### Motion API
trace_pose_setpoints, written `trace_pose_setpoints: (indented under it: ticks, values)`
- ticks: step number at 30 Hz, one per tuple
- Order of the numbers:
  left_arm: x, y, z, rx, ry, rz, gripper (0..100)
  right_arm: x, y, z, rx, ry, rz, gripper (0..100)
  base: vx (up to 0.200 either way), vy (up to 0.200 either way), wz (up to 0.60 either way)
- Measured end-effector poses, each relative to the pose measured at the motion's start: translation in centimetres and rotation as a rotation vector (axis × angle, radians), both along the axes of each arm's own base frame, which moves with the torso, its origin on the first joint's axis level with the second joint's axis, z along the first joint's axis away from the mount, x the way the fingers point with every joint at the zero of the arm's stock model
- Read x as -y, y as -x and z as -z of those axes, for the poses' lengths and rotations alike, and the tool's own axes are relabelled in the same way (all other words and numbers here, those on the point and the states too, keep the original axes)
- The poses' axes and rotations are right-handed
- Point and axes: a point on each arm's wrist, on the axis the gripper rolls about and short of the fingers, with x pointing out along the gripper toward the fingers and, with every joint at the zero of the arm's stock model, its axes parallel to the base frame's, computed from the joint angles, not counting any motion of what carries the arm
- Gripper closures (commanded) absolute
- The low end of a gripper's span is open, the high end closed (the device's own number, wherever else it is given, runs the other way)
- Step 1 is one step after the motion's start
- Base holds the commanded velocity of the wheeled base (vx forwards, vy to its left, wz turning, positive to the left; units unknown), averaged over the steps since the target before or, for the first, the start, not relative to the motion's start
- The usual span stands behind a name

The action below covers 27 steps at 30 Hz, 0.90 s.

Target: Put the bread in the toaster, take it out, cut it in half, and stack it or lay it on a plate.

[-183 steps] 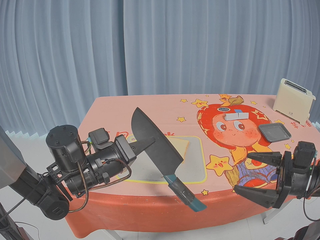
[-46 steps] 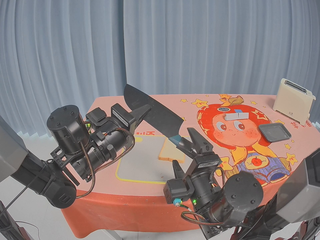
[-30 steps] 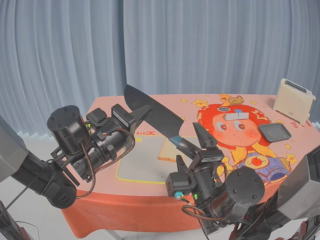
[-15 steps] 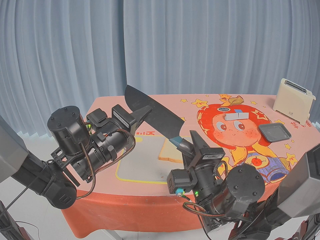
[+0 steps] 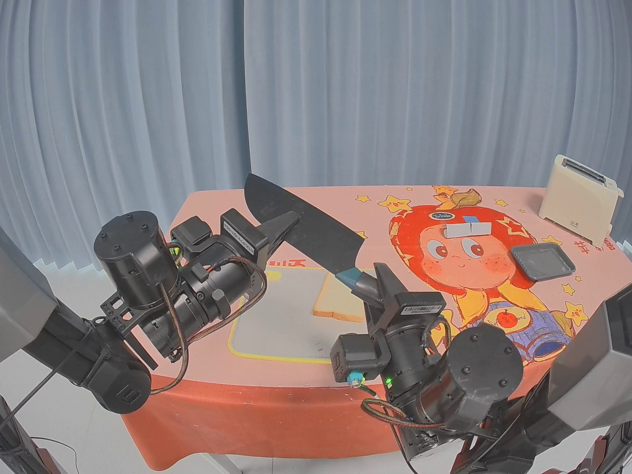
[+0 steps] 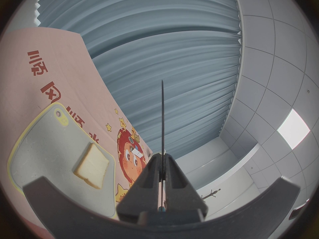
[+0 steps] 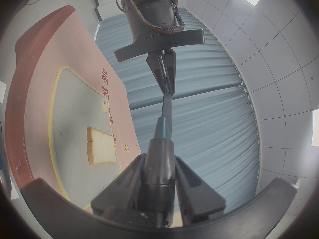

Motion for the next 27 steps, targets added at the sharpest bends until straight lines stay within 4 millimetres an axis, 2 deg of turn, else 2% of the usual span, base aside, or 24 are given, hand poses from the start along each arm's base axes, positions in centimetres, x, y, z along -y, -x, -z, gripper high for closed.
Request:
trace_pose_setpoints:
  ticks: [10,11,27]
  values:
    - [0.03,0.08,0.07,-0.003,0.0,0.006,100,0.05,0.1,0.06,-0.002,0.001,-0.002,100,0.0,0.0,0.0]
    - [0.05,0.09,0.07,-0.003,0.0,0.007,0,0.05,0.11,0.07,-0.003,0.001,-0.002,100,0.0,0.0,0.0]
    - [-0.04,0.06,0.04,0.0,0.0,0.005,0,0.41,0.07,-0.39,-0.003,-0.037,0.001,100,0.0,0.0,0.0]
